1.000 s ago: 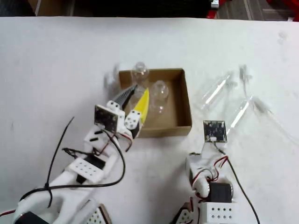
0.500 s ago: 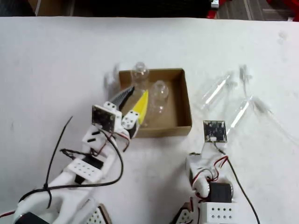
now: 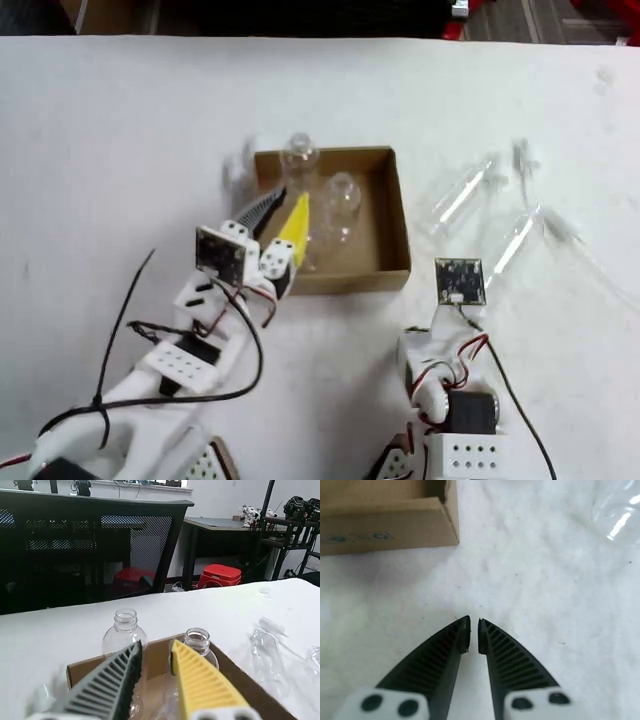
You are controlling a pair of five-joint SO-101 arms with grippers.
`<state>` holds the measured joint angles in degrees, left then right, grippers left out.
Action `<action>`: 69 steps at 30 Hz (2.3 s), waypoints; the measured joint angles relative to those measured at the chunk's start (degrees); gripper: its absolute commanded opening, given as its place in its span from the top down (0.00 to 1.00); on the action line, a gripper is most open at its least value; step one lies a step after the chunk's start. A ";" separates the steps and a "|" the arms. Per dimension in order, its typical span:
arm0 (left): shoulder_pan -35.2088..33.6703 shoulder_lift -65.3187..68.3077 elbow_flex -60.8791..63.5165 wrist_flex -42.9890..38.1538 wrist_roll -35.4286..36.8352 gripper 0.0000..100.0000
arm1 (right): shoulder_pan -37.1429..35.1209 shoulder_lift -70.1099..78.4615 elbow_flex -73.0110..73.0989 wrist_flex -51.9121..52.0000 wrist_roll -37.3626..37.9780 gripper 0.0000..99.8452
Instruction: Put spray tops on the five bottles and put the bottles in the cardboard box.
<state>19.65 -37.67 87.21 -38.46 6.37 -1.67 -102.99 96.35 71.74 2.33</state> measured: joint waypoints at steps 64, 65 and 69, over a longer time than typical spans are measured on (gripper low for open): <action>-7.30 46.15 -86.15 85.45 5.01 0.85 | 0.00 0.00 0.00 0.00 0.00 0.99; -7.30 46.15 -86.15 85.45 5.01 0.86 | 0.00 0.00 0.00 0.00 0.00 0.99; -7.30 46.15 -86.15 85.45 4.92 0.86 | 0.00 0.00 0.00 0.00 0.00 0.99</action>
<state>12.35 8.48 1.05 46.99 11.30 -1.67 -102.99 96.35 71.74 2.33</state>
